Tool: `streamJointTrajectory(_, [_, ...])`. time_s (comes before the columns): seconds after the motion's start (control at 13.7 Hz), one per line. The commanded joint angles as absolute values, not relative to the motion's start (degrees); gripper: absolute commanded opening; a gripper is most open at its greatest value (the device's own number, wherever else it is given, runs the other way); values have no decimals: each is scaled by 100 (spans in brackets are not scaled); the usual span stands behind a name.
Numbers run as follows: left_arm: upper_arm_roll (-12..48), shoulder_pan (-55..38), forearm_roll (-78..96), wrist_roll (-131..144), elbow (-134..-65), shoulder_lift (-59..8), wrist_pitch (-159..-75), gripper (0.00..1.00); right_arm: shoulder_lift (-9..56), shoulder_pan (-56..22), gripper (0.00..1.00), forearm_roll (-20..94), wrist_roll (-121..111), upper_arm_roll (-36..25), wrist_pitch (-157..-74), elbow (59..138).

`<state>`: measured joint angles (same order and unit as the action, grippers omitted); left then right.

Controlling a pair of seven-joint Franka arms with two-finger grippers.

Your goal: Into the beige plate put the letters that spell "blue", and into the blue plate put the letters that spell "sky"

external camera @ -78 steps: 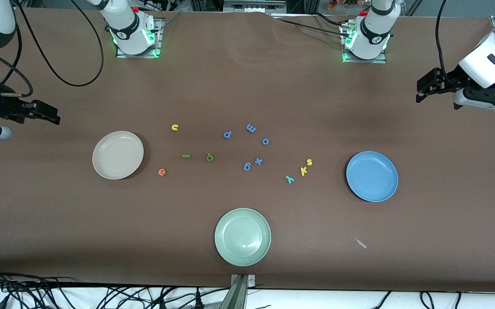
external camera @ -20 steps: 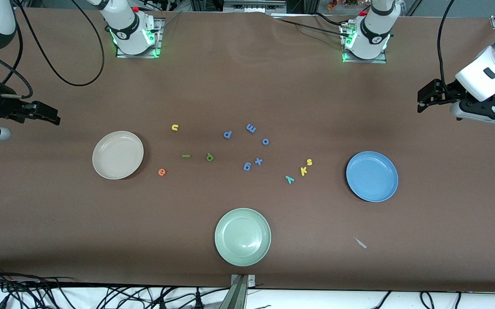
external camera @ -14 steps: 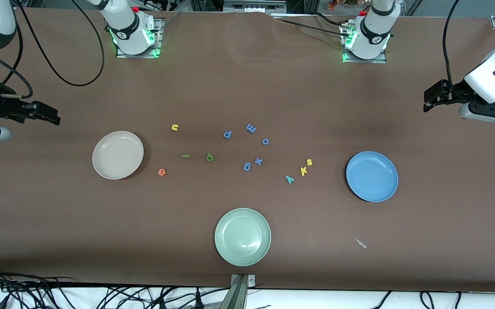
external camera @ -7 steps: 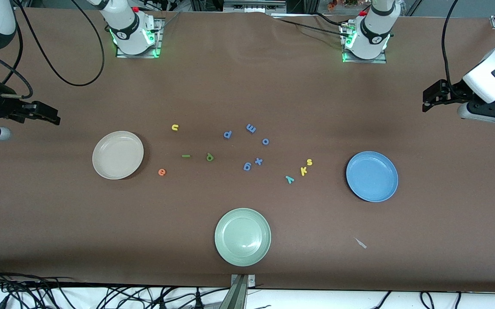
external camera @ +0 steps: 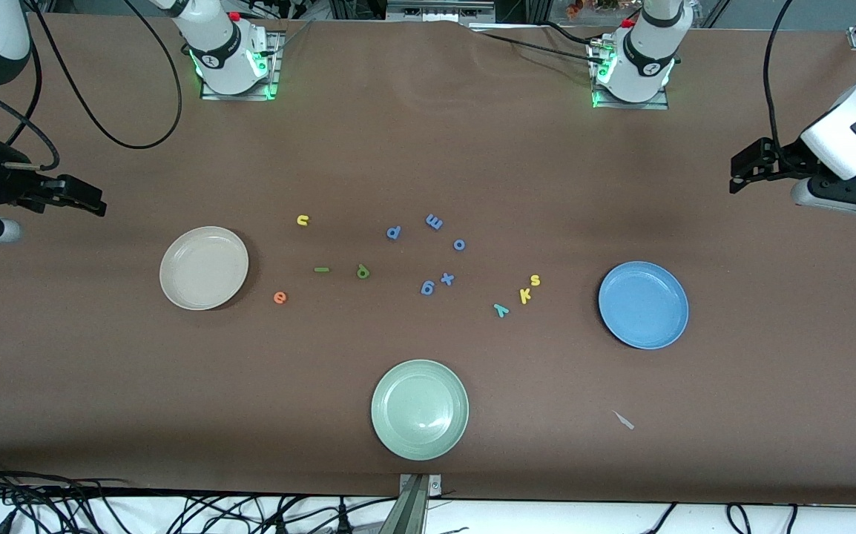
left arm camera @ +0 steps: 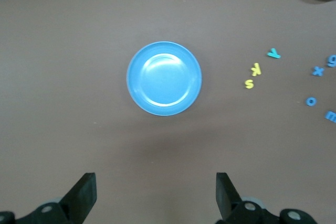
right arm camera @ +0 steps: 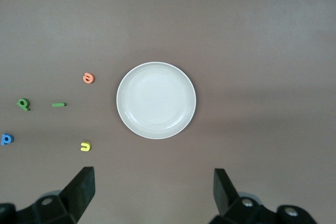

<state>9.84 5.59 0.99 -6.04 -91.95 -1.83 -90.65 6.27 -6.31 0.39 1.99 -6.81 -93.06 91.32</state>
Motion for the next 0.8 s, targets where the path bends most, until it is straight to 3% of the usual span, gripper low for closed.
streamJointTrajectory(0.0, [1019,510,263,-677,-8983,-771,-9035,100,571,-677,100,35,272,-677,-9378,9220])
streamJointTrajectory(0.44, [1090,-420,396,-590,-7806,-3152,-9314,100,913,-808,100,88,123,-642,-9448,9176])
streamJointTrajectory(0.73, [1073,-1140,343,-536,-7839,-3857,-10465,100,1703,-1343,100,149,210,-607,-9492,9009])
